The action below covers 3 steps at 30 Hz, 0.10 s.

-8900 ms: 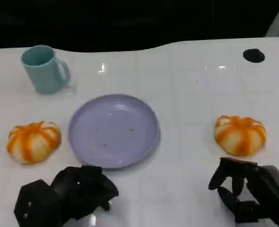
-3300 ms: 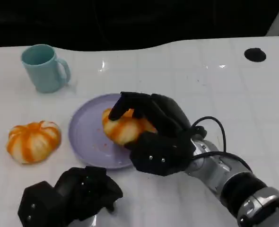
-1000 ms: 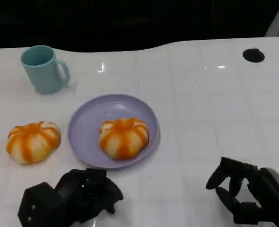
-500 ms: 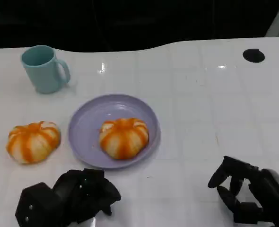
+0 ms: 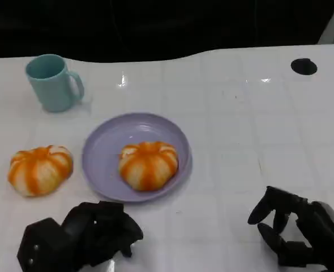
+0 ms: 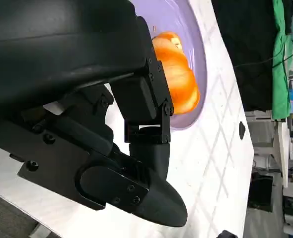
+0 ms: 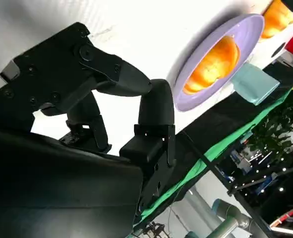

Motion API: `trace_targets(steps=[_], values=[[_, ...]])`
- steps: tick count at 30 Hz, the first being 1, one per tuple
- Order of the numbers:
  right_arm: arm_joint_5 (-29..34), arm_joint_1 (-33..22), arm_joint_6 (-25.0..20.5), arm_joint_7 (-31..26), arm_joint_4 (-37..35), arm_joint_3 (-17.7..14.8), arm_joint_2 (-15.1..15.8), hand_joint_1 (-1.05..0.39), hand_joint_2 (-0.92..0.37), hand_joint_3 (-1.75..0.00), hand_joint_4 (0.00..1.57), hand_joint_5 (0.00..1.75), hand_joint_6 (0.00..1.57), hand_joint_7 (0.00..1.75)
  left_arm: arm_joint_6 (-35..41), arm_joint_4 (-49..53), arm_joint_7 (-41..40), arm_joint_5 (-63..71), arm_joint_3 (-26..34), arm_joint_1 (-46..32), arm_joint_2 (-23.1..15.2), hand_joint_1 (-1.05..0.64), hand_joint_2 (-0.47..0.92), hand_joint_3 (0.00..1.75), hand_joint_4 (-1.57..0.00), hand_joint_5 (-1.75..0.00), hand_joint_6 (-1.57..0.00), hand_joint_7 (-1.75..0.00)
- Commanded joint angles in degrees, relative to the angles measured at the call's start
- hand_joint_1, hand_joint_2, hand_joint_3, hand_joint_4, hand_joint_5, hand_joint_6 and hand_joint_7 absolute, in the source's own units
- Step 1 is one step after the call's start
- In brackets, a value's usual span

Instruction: Grasp the bread from the table and place it into the plate.

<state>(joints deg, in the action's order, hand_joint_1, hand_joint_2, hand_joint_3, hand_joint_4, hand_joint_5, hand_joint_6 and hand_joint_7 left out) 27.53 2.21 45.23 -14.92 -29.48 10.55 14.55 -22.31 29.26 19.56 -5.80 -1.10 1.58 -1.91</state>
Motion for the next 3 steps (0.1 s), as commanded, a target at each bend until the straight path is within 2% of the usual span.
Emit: trace_targets(steps=[1, 3], values=[[-0.5, 0.4, 0.7, -0.1, -0.2, -0.2, 0.6, -0.28, -0.49, -1.1, 0.71, 1.75, 0.61, 1.44, -0.5, 1.4, 0.5, 0.0, 0.6, -0.1, -1.1, -1.05, 0.86, 0.01, -0.88, -1.5, -1.31, -0.75], [-0.3, 0.4, 0.6, -0.3, -0.3, -0.2, 0.5, -0.28, -0.49, -1.1, 0.71, 1.75, 0.61, 1.44, -0.8, 1.6, 0.6, 0.0, 0.6, 0.0, -1.2, -1.05, 0.86, 0.01, -0.88, -1.5, -1.31, -0.75]])
